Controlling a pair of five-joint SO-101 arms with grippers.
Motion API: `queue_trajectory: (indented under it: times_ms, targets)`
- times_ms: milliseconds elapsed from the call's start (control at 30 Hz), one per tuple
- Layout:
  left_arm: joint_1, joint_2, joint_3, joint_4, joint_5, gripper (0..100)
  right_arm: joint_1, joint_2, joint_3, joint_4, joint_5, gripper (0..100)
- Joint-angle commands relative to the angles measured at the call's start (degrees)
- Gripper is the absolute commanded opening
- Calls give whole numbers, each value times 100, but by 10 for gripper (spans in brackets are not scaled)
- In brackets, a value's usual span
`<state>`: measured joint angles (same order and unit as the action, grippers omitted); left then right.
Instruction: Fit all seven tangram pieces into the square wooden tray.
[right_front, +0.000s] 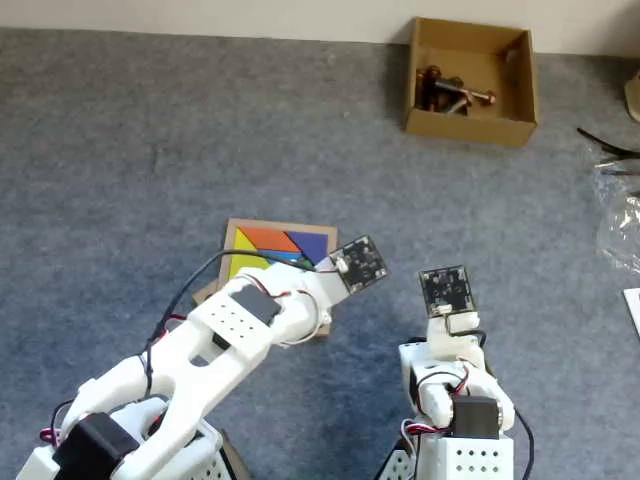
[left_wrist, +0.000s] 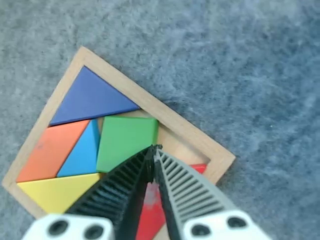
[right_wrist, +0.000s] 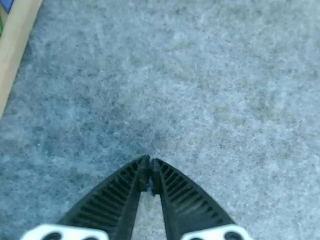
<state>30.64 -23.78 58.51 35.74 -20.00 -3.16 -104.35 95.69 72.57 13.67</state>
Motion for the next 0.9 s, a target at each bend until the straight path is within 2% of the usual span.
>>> queue_trajectory:
  times_ms: [0,133,400,533,633,867]
  targets:
    - [-92,-13,-48,-105,0,17,-75,-31,567,-127,-44,5]
    - [-119,620,-251,-369,0,17,-75,-31,567,-127,-44,5]
    - [-154,1314,-769,-387,-26,17,-75,-31,567,-127,-44,5]
    - [-488,1481,-989,-413,-26,17,-75,-31,567,-127,-44,5]
    - [-655,1710,-1007,-782,-26,17,-75,-31,567,-127,-44,5]
    - [-505,1895,-1007,-941,-18,17,-75,-31,567,-127,-44,5]
